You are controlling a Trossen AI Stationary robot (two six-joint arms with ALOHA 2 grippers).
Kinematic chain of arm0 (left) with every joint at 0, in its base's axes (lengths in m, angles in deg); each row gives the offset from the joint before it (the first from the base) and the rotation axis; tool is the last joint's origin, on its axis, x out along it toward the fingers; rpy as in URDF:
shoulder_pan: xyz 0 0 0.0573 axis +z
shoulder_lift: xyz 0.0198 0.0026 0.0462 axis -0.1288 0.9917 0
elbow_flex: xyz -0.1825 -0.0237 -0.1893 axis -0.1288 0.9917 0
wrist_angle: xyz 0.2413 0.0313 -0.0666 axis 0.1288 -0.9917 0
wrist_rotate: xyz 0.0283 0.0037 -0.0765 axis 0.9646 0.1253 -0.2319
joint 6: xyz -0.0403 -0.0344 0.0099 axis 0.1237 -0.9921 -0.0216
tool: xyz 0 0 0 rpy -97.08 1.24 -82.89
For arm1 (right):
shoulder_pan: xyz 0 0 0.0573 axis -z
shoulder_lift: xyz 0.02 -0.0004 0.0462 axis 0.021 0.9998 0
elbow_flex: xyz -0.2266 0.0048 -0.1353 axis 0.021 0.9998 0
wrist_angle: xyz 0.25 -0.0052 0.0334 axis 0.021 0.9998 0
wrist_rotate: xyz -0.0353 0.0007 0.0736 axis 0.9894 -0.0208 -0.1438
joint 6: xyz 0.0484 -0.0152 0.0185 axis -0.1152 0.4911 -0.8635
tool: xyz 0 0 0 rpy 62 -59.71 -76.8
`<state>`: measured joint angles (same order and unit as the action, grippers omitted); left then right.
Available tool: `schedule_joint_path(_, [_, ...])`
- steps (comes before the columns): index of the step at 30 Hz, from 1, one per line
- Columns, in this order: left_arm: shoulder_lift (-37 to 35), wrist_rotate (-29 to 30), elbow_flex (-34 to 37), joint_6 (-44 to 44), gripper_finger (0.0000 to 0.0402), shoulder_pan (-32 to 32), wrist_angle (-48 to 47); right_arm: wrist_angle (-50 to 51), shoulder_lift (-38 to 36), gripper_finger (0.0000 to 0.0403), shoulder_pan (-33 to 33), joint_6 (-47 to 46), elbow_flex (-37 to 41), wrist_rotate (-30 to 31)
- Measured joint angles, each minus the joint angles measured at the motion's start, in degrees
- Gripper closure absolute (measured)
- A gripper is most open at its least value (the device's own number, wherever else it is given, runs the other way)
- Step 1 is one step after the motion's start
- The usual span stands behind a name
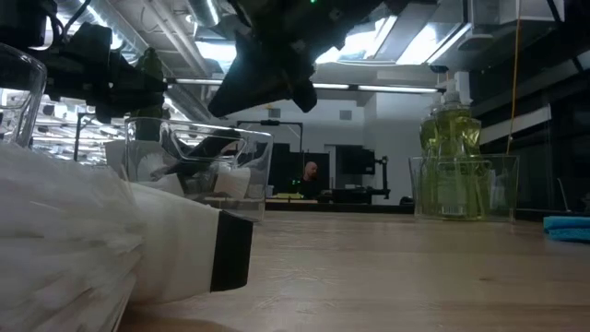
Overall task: Pick & Place Kitchen Sink Supplies
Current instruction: Adjust the top left transparent bin
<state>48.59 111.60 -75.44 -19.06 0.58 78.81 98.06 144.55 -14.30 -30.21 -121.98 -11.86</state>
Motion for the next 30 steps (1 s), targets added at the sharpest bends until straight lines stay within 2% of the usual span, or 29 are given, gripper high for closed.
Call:
schedule_joint_path(8, [0.01, 0.00, 0.00, 0.00, 0.0212, 0.00, 0.00, -10.89, 0.08, 0.0399, 0.19, -2.92, 7.51, 2.02])
schedule_joint_path(14, [0.01, 0.00, 0.00, 0.00, 0.0211, -0.01, 0.00, -16.40, 0.09, 0.0399, 0.38, -3.07, 10.46, 7.62])
schedule_joint_path(18, [0.01, 0.00, 0.00, -0.01, 0.0210, 0.01, 0.00, -17.14, 0.65, 0.0398, 1.36, -2.76, 10.59, 9.43])
schedule_joint_path(24, [0.02, -0.01, 0.00, 0.00, 0.0212, 0.00, -0.01, -14.01, 0.81, 0.0398, 3.50, -4.81, 10.61, 17.15])
schedule_joint_path(30, [0.00, 0.00, 0.00, 0.00, 0.0210, 0.00, -0.01, -8.53, 0.81, 0.0398, 6.69, -5.01, 10.61, 18.16])
